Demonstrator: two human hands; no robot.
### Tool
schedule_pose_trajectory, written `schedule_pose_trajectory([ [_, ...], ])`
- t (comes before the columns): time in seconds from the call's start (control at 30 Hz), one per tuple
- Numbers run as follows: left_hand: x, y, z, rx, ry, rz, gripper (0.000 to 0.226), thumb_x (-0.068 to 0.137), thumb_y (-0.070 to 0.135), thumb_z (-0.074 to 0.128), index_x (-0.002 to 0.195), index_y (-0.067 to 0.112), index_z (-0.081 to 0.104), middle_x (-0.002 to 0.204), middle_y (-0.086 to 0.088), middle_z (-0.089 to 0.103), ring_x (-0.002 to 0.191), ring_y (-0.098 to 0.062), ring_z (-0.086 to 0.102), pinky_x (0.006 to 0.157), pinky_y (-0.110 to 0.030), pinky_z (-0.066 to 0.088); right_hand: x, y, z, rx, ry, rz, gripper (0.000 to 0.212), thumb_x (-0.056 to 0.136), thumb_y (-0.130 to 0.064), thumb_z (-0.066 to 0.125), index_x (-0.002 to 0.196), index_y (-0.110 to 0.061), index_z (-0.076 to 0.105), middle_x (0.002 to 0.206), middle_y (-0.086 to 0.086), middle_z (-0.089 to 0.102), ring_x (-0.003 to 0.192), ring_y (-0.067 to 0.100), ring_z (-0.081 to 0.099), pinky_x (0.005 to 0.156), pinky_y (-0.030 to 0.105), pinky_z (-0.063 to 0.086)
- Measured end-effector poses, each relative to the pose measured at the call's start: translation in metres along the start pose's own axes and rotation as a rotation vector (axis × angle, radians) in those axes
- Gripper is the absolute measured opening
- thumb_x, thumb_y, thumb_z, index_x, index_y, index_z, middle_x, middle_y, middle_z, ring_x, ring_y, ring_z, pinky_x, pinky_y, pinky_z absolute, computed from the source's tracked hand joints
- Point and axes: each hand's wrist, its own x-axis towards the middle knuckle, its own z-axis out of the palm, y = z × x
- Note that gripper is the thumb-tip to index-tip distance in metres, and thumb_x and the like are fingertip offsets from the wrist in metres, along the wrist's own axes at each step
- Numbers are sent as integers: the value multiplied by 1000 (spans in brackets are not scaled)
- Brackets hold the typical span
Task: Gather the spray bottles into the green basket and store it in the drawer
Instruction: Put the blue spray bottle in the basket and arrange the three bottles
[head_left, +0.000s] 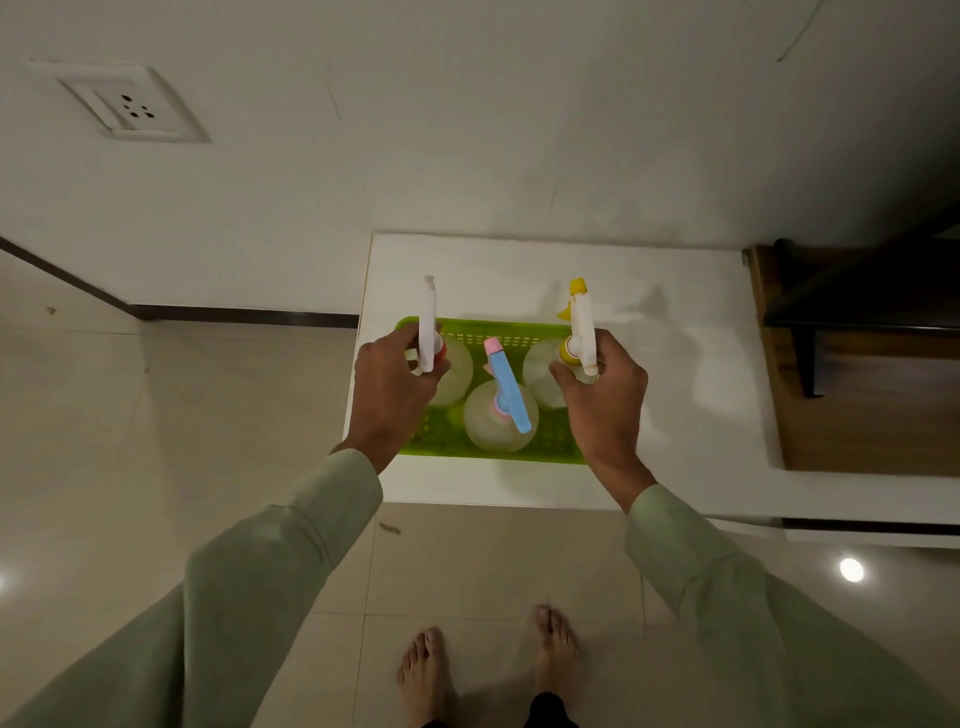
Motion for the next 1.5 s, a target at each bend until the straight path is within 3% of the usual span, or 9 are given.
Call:
schedule_pose_trajectory([
  [0.2,0,-3,1,9,-3,10,32,83,15,77,113,6,67,101,-5,70,86,-18,61,82,-27,51,-4,-4,5,-20,58,-36,25,80,-9,81,101,-11,68,90,-1,70,81,14,62,78,19,50],
  [0.4,0,-3,1,-10,-7,20,27,84,10,76,109,9,66,95,6,64,85,-17,62,82,-26,53,-5,-4,8,-36,98,-33,27,79,-9,82,102,-10,67,89,-3,68,80,13,59,74,2,40],
  [0.53,-3,-2,1,-34,-24,0,37,82,9,77,115,12,61,99,4,65,91,-17,62,87,-31,54,-6,-5,9,-32,86,-2,38,78,-11,83,111,-13,65,96,-3,69,85,12,60,81,21,51],
  [0.67,-17,-1,-2,-154,-27,-104,71,79,7,80,140,16,45,133,2,58,118,-16,55,100,-29,48,-14,-4,4,20,44,99,66,76,-8,85,134,-11,54,126,3,66,113,18,62,100,33,51],
  [0.8,-53,2,-2,-275,107,-211,73,79,3,78,141,17,41,136,9,49,121,-11,51,90,-6,48,-53,-3,-2,58,173,153,49,80,6,67,126,-6,55,114,7,63,104,25,62,92,47,54],
  [0.97,-90,-3,-2,-226,126,-226,62,81,-1,75,136,7,47,133,-7,55,118,-20,58,98,-36,55,-95,-7,13,76,-62,73,51,79,4,73,126,-9,57,117,3,64,109,21,62,91,44,55],
  [1.1,-96,-8,-6,-210,137,-211,57,82,-5,72,133,6,50,131,-8,56,118,-22,59,98,-40,54,-86,-10,29,34,-155,34,57,82,-13,78,135,-12,56,129,3,62,122,23,55,100,43,50],
  [1.3,-88,-11,-12,-189,132,-173,56,81,2,76,131,5,52,132,-12,55,118,-23,59,96,-36,55,-76,-16,47,-57,-37,-39,29,86,-22,77,111,-12,68,100,1,69,92,17,54,80,42,54],
  [1.5,-84,-11,-12,-189,121,-182,56,81,1,75,131,4,52,132,-13,55,118,-24,59,97,-39,55,-80,-20,58,-104,20,-19,31,84,-23,80,110,-11,70,100,3,70,90,23,58,76,41,54],
])
